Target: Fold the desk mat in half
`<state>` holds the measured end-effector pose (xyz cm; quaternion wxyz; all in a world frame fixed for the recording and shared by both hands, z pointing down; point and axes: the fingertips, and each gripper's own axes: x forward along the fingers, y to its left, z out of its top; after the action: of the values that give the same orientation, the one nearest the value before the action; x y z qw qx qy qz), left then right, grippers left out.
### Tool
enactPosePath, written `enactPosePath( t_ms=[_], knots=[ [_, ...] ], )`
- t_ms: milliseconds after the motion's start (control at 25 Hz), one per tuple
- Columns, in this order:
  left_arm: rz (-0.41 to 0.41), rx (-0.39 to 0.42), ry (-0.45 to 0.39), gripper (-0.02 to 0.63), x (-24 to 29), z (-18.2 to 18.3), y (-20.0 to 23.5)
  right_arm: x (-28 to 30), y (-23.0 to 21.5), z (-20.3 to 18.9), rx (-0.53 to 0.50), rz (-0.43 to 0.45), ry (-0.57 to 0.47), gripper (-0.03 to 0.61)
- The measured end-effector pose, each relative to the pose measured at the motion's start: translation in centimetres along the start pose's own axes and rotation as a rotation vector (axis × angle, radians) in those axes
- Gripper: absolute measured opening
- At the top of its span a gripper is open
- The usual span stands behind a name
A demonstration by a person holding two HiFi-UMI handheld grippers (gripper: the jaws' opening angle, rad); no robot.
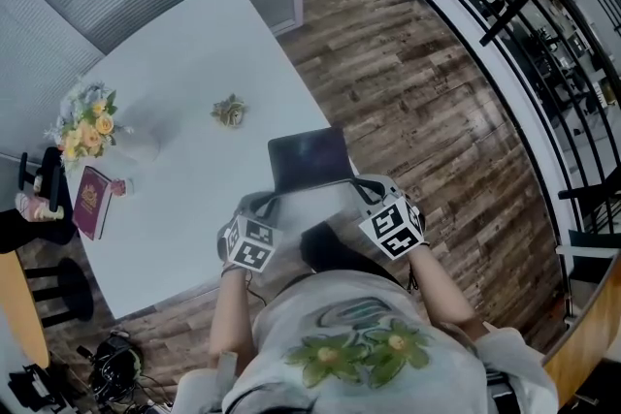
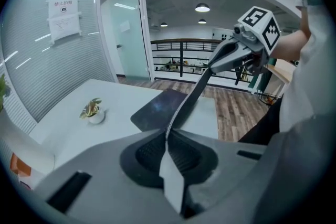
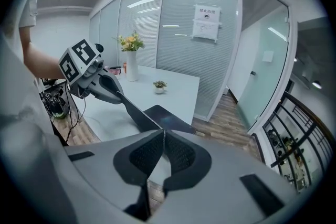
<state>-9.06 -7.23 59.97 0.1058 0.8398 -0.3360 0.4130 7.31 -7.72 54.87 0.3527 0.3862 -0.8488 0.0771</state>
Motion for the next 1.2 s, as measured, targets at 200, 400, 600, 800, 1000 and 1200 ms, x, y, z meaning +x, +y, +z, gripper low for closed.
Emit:
enactPosePath(
  t_ms=[200,400,600,800,1000,1200],
  knots=[
    [0.018,-0.009,-0.036,0.018,-0.5,1.7,1.1,-0.2,-1.1,1.2,0.004,-0.022,-0.019,0.028],
    [0.035,-0.017,-0.073,0.018,-1.3,3.5,2.3,-0.5,-2.3,2.7,0.014,-0.047,-0.051,0.028],
    [0.045,-0.028,-0.111,0.018,-1.5,5.1,3.4,-0.5,-3.5,4.0,0.024,-0.068,-0.072,0.028],
    [0.054,-0.039,-0.137,0.018,-1.8,6.2,4.4,-0.5,-4.2,5.0,0.042,-0.072,-0.089,0.028],
    [0.055,-0.054,-0.154,0.018,-1.9,6.9,5.2,-0.4,-4.9,6.3,0.066,-0.07,-0.109,0.028],
    [0.054,-0.066,-0.17,0.018,-1.6,7.7,6.2,0.0,-5.8,6.9,0.077,-0.08,-0.114,0.028]
  ],
)
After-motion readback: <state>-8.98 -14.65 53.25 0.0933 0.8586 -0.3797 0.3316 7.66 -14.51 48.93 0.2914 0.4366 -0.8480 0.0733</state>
